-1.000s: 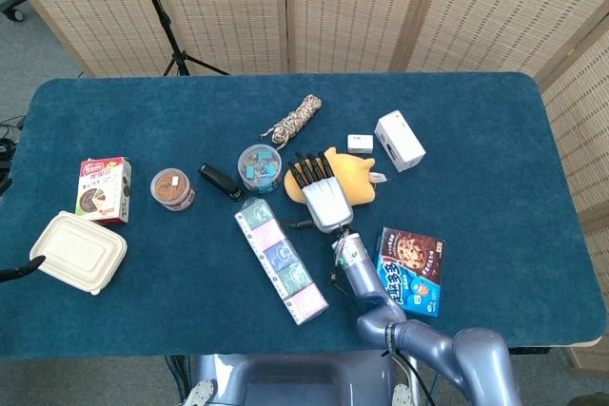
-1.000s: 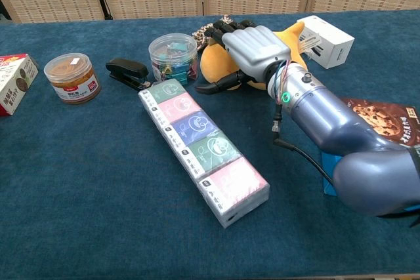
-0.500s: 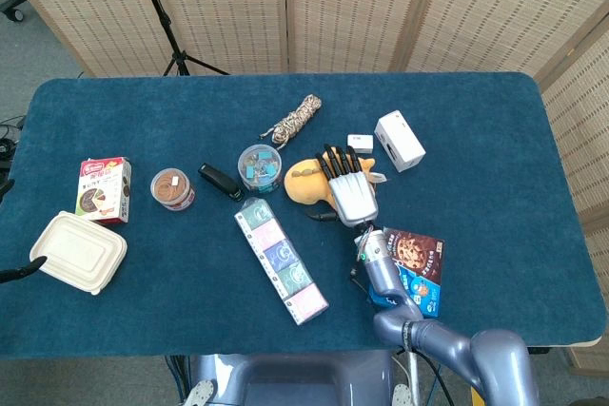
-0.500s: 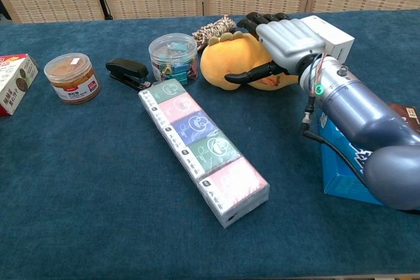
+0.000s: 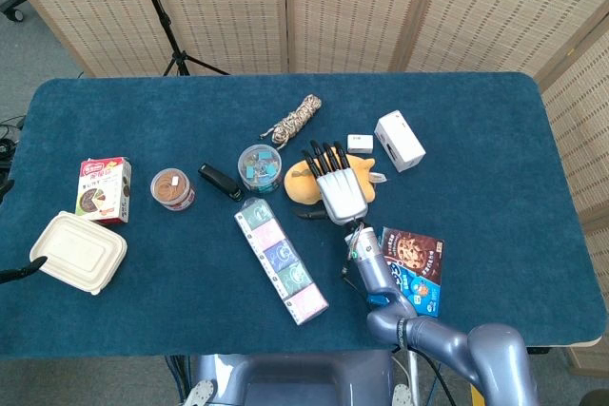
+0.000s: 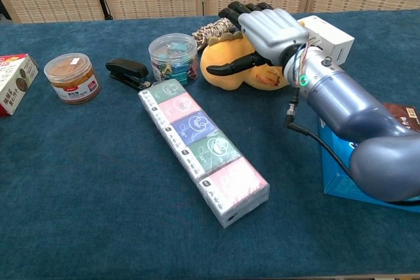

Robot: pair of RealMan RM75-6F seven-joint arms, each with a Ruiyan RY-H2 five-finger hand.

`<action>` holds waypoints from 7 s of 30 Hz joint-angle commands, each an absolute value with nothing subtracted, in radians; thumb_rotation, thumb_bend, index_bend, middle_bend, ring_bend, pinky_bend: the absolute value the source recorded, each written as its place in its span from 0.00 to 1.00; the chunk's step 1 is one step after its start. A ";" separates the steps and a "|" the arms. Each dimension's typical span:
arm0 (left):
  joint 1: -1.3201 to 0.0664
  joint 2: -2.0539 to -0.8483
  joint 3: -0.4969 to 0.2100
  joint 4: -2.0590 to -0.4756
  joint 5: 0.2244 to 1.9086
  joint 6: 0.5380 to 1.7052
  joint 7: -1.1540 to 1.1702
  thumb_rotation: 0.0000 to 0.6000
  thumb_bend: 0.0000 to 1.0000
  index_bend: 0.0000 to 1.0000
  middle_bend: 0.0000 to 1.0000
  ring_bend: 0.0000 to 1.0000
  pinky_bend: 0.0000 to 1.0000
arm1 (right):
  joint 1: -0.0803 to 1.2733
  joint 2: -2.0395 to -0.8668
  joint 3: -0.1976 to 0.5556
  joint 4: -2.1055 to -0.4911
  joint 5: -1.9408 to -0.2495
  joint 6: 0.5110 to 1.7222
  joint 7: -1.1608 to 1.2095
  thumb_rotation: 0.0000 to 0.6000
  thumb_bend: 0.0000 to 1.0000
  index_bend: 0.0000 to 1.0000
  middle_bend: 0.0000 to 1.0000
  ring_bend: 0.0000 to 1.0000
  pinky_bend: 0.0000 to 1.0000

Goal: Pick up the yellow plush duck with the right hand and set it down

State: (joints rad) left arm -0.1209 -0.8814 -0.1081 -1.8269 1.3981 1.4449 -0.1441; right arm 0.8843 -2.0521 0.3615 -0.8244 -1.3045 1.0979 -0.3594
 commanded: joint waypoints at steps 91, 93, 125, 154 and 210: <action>-0.124 -0.881 -0.109 -1.831 1.380 1.426 -0.129 1.00 0.00 0.00 0.00 0.00 0.00 | 0.811 -2.086 0.304 -0.859 -1.259 1.129 -0.350 0.31 0.00 0.00 0.00 0.00 0.00; -0.126 -0.882 -0.109 -1.833 1.380 1.423 -0.123 1.00 0.00 0.00 0.00 0.00 0.00 | 0.802 -2.074 0.307 -0.863 -1.256 1.135 -0.343 0.32 0.00 0.00 0.00 0.00 0.00; -0.126 -0.887 -0.106 -1.841 1.381 1.426 -0.101 1.00 0.00 0.00 0.00 0.00 0.00 | 0.708 -1.979 0.338 -0.905 -1.196 1.166 -0.290 0.33 0.00 0.00 0.00 0.00 0.00; -0.126 -0.886 -0.105 -1.843 1.383 1.423 -0.101 1.00 0.00 0.00 0.00 0.00 0.00 | 0.722 -1.944 0.330 -1.044 -1.238 1.211 -0.322 0.33 0.00 0.00 0.00 0.00 0.00; -0.126 -0.883 -0.101 -1.843 1.384 1.419 -0.104 1.00 0.00 0.00 0.00 0.00 0.00 | 0.672 -1.921 0.322 -1.041 -1.260 1.268 -0.328 0.34 0.00 0.00 0.00 0.00 0.00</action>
